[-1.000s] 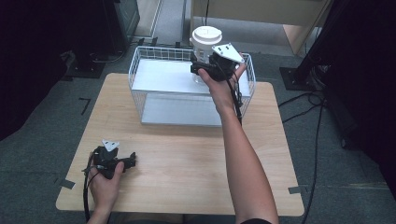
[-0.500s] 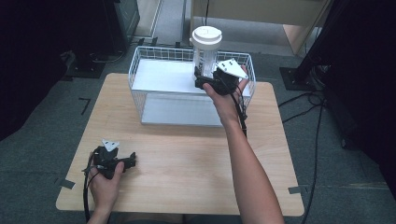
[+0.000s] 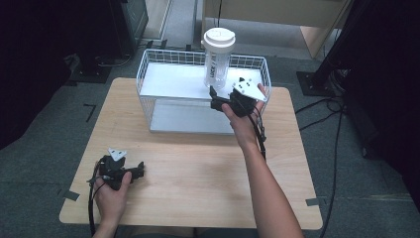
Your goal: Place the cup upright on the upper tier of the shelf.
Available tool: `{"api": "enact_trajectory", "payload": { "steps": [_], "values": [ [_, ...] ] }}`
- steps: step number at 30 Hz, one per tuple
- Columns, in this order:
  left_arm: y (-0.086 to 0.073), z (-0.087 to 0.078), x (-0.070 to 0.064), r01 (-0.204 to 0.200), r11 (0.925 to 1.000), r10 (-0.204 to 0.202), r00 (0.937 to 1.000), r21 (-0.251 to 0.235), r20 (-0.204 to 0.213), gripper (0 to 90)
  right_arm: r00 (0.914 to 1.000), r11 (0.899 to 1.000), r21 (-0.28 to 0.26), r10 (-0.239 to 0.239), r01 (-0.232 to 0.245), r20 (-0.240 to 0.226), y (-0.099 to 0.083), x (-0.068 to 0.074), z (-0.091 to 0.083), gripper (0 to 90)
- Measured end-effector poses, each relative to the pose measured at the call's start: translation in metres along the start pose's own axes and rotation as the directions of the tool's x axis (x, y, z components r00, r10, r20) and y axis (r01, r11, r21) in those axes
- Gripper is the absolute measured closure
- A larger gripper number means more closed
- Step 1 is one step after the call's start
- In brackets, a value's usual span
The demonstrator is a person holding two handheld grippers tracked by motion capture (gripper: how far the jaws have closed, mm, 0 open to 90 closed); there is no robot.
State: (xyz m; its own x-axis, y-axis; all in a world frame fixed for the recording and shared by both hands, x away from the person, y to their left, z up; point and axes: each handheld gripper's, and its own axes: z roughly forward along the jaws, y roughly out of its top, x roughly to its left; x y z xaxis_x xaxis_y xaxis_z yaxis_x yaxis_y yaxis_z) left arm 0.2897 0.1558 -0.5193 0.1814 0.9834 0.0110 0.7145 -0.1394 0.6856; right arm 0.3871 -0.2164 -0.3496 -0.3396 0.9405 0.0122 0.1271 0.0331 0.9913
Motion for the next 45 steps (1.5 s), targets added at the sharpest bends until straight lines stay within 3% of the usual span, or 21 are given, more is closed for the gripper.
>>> {"api": "enact_trajectory", "payload": {
  "steps": [12,23,45],
  "values": [
    [0.0,0.0,0.0,-0.002,1.0,0.002,1.0,0.002,0.001,0.0,1.0,1.0,0.023,0.006,-0.006,0.005,-0.028,-0.007,-0.021,0.7],
    [0.0,0.0,0.0,-0.002,1.0,0.002,1.0,0.002,0.0,0.0,0.9992,0.999,0.037,-0.011,0.009,0.039,-0.051,-0.015,-0.037,0.7],
    [0.0,0.0,0.0,-0.002,1.0,0.002,1.0,0.004,0.001,0.0,0.9951,0.992,0.119,0.023,-0.034,0.096,-0.102,-0.038,-0.063,0.9]
  ]
}}
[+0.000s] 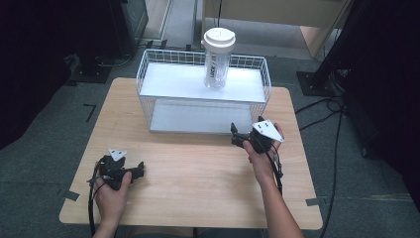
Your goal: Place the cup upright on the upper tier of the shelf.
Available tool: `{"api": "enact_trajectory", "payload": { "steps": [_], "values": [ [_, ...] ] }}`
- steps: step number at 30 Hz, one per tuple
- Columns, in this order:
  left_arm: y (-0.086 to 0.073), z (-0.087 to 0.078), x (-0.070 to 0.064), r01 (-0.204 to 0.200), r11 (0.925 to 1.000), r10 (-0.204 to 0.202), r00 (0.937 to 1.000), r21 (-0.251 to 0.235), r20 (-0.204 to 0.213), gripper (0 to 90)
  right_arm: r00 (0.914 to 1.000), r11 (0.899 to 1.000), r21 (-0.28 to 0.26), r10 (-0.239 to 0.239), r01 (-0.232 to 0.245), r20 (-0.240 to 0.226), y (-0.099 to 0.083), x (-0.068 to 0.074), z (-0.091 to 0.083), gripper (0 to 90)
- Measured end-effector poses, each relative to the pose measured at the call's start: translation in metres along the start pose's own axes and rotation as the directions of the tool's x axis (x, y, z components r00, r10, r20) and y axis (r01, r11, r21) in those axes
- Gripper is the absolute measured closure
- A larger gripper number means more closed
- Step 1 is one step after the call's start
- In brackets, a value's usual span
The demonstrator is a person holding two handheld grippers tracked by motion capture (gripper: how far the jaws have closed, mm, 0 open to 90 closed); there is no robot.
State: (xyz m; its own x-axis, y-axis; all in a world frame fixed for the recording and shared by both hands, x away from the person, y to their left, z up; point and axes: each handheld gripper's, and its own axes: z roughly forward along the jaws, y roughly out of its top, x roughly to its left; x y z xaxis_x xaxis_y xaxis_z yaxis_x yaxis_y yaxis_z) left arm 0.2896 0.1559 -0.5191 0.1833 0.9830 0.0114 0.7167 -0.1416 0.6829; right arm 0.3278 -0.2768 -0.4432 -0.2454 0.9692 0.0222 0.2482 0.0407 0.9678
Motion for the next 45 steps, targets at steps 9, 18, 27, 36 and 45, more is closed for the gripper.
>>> {"api": "enact_trajectory", "payload": {
  "steps": [9,18,27,36,45],
  "values": [
    [0.0,0.0,0.0,0.0,1.0,0.0,1.0,0.0,0.0,0.0,0.9996,0.999,0.032,0.008,-0.009,0.026,-0.019,-0.011,-0.009,0.9],
    [0.0,0.0,0.0,0.0,1.0,0.0,1.0,0.0,0.0,0.0,0.9978,0.998,0.062,0.022,-0.026,0.063,-0.039,-0.027,-0.024,0.9],
    [0.0,0.0,0.0,0.002,1.0,-0.002,1.0,-0.002,0.0,0.0,0.9935,0.993,0.104,0.044,-0.055,0.105,-0.059,-0.043,-0.041,0.9],
    [0.0,0.0,0.0,0.002,1.0,-0.002,1.0,-0.002,0.0,0.0,0.9902,0.986,0.154,0.039,-0.06,0.134,-0.076,-0.058,-0.06,0.9],
    [0.0,0.0,0.0,0.003,1.0,-0.003,1.0,-0.003,0.0,0.0,0.9827,0.973,0.219,0.038,-0.078,0.182,-0.093,-0.07,-0.077,0.9]
  ]
}}
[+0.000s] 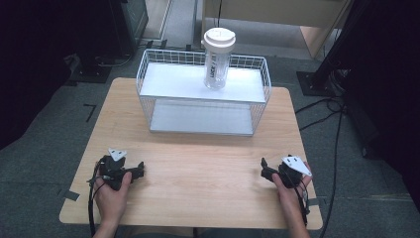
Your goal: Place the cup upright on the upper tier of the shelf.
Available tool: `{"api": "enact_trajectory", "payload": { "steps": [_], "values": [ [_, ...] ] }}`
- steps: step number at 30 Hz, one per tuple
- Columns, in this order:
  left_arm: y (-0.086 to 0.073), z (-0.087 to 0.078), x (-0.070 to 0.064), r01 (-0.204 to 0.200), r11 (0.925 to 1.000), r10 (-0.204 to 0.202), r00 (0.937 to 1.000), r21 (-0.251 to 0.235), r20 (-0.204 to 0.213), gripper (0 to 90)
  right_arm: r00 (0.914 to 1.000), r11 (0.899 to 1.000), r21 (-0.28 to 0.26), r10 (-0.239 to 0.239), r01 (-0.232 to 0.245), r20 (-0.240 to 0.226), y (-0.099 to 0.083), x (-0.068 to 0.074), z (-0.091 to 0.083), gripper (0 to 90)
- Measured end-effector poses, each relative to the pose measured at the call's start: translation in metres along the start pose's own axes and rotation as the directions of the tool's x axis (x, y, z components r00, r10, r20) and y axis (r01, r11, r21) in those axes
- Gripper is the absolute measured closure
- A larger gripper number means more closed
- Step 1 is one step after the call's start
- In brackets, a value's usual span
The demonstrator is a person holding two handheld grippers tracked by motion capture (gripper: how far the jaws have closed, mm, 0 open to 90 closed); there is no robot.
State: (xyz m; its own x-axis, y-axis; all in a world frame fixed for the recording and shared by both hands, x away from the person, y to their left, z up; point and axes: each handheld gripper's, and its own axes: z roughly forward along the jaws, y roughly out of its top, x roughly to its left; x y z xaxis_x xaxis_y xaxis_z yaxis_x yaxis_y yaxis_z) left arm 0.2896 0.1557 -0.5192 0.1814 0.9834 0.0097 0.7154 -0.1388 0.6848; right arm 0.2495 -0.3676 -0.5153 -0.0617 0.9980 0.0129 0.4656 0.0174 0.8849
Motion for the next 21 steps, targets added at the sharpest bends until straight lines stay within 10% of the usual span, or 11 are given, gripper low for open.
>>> {"api": "enact_trajectory", "payload": {
  "steps": [7,12,21],
  "values": [
    [0.0,0.0,0.0,0.0,1.0,0.0,1.0,0.0,0.0,0.0,0.999,0.99,0.137,-0.037,0.034,0.023,-0.01,-0.01,-0.007,4.0],
    [0.0,0.0,0.0,-0.001,1.0,0.001,1.0,0.001,0.0,0.0,0.9987,0.963,0.268,-0.033,0.042,-0.038,-0.014,-0.013,-0.005,5.6],
    [0.0,0.0,0.0,-0.001,1.0,0.001,1.0,0.001,0.0,0.0,0.9969,0.96,0.275,-0.026,0.045,-0.075,-0.016,-0.014,-0.008,5.9]
  ]
}}
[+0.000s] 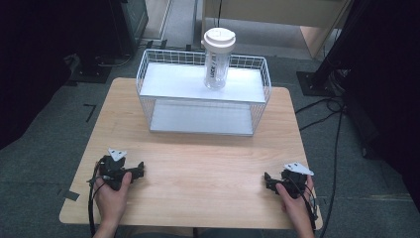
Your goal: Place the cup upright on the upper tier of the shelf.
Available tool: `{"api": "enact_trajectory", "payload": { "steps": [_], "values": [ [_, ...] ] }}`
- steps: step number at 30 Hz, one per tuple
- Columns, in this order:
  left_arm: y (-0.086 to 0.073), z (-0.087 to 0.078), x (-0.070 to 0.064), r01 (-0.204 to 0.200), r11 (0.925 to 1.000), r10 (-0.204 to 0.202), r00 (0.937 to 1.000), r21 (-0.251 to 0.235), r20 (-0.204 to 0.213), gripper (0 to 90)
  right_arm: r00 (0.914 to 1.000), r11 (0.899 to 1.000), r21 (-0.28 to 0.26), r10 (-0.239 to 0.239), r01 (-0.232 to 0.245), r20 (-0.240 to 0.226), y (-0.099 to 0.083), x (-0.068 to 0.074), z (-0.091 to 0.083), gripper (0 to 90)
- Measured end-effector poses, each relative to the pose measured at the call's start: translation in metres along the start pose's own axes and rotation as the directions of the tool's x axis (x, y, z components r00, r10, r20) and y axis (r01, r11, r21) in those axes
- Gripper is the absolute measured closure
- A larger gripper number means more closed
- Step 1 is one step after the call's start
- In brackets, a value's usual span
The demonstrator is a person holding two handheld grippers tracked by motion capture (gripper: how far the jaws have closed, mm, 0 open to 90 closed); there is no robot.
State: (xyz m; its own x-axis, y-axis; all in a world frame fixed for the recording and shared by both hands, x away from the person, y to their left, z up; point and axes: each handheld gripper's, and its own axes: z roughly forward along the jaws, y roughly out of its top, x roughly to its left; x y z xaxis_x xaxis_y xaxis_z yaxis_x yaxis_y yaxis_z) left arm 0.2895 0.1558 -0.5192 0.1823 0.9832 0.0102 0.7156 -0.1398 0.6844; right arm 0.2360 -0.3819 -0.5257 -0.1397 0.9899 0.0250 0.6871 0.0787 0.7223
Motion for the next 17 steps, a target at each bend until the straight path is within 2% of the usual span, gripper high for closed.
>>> {"api": "enact_trajectory", "payload": {
  "steps": [17],
  "values": [
    [0.0004,0.0002,-0.0002,0.0,1.0,0.0,1.0,0.001,0.001,0.0,0.9999,1.0,-0.001,0.007,-0.007,0.011,-0.0003,0.0011,-0.0003,5.9]
  ]
}}
